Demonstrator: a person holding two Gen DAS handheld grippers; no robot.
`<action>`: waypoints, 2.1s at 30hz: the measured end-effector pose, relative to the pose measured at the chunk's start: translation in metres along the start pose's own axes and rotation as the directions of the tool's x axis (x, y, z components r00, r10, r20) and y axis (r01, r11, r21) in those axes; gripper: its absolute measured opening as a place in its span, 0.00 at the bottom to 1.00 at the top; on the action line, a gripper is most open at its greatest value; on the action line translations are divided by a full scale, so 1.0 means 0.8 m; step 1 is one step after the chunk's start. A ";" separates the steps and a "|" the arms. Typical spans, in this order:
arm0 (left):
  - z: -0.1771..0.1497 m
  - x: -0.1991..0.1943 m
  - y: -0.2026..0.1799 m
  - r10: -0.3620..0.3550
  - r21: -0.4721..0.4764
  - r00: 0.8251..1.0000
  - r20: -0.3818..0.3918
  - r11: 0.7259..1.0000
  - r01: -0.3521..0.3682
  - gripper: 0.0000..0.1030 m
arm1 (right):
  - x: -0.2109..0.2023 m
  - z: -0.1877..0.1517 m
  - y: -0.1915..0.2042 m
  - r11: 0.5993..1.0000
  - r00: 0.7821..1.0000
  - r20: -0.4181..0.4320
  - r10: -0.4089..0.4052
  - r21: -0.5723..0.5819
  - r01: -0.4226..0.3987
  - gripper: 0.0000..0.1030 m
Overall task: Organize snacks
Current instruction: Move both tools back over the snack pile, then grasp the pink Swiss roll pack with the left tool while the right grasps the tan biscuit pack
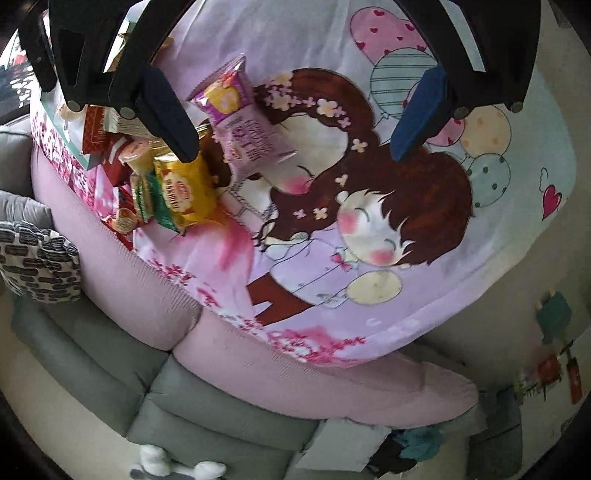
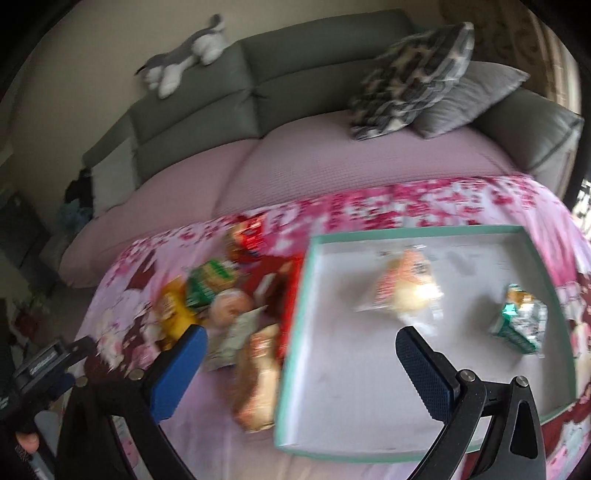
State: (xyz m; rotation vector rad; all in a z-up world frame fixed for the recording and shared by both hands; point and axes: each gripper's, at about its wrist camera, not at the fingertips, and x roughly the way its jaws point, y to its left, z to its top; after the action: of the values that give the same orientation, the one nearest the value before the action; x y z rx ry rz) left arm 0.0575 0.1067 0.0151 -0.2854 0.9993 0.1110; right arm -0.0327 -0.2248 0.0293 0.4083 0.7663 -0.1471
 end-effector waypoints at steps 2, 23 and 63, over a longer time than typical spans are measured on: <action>0.000 0.003 0.003 -0.008 -0.010 1.000 -0.014 1.000 0.008 1.00 | 0.009 -0.006 0.018 0.999 0.999 -0.025 0.023 -0.029 -0.024 1.00; -0.022 0.097 -0.055 -0.071 0.051 0.959 -0.273 0.995 0.088 0.68 | 0.061 -0.042 0.063 0.987 0.983 -0.180 0.032 -0.151 -0.060 0.59; -0.037 0.122 -0.092 0.031 0.221 0.961 -0.276 0.975 0.032 0.38 | 0.112 -0.073 0.086 0.956 0.972 -0.189 -0.141 -0.282 0.084 0.38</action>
State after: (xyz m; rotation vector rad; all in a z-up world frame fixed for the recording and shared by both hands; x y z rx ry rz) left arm 0.1025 0.0241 -0.0682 -0.0946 1.2799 -0.0447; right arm 0.0128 -0.1363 -0.0496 0.1175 1.0020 -0.1049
